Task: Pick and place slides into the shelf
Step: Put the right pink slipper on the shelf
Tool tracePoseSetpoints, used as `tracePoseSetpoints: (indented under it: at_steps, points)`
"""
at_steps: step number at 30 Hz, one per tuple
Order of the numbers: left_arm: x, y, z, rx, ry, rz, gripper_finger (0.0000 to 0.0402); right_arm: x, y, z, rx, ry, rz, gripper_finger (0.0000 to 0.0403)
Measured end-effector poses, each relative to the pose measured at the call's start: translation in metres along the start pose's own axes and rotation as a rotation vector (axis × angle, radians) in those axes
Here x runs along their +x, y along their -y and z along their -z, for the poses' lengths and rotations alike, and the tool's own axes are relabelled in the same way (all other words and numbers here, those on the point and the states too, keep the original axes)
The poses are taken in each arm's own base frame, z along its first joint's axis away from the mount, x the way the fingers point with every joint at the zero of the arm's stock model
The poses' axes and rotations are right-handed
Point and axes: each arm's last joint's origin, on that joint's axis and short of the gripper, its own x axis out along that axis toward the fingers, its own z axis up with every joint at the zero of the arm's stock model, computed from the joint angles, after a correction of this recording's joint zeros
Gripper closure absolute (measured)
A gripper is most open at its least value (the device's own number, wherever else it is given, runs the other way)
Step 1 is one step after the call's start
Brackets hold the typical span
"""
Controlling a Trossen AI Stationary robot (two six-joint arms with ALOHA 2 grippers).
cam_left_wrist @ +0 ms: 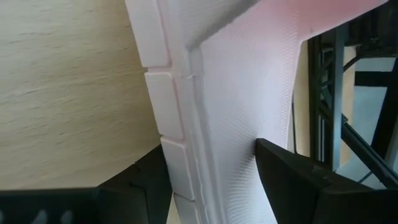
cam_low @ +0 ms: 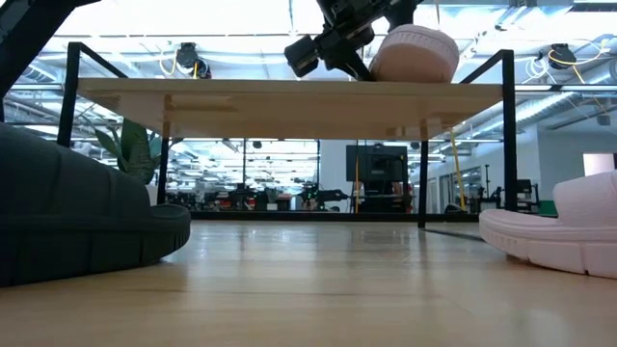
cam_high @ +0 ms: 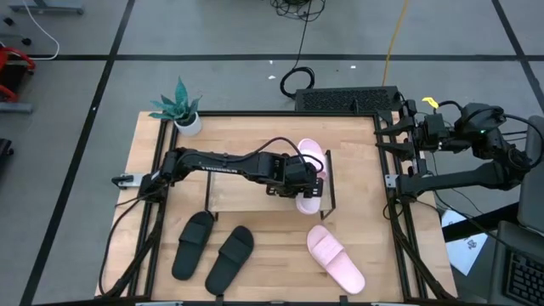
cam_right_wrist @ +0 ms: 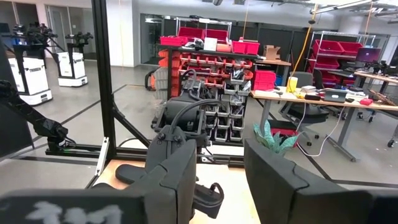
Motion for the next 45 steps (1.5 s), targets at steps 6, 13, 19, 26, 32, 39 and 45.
tracePoseSetpoints:
  at_steps: [6,13,19,26,32,39,45]
  points:
    - [-0.014,0.004,-0.003,-0.006,0.053,0.037,0.0190,0.000,0.000,0.000,0.000,0.000,0.000,0.0277]
    - [-0.015,0.004,-0.001,-0.003,0.053,0.040,0.0190,0.000,0.000,0.000,0.000,0.001,0.000,0.0277]
    - [-0.015,0.005,0.007,0.003,0.043,0.045,0.0190,0.002,0.000,0.000,0.000,0.002,0.000,0.0277]
    - [-0.016,0.004,0.014,0.005,0.024,0.029,0.0190,0.007,0.001,0.000,0.001,-0.011,0.000,0.0277]
    - [-0.016,0.001,0.015,0.008,0.022,-0.009,0.0190,0.008,0.001,0.001,0.001,-0.014,-0.001,0.0277]
    - [-0.025,-0.005,0.000,0.050,0.104,-0.060,0.0190,0.008,0.001,0.001,0.001,-0.015,-0.001,0.0277]
    - [-0.029,-0.006,-0.033,0.109,0.159,-0.034,0.0190,0.008,0.001,0.000,0.003,-0.010,-0.001,0.0277]
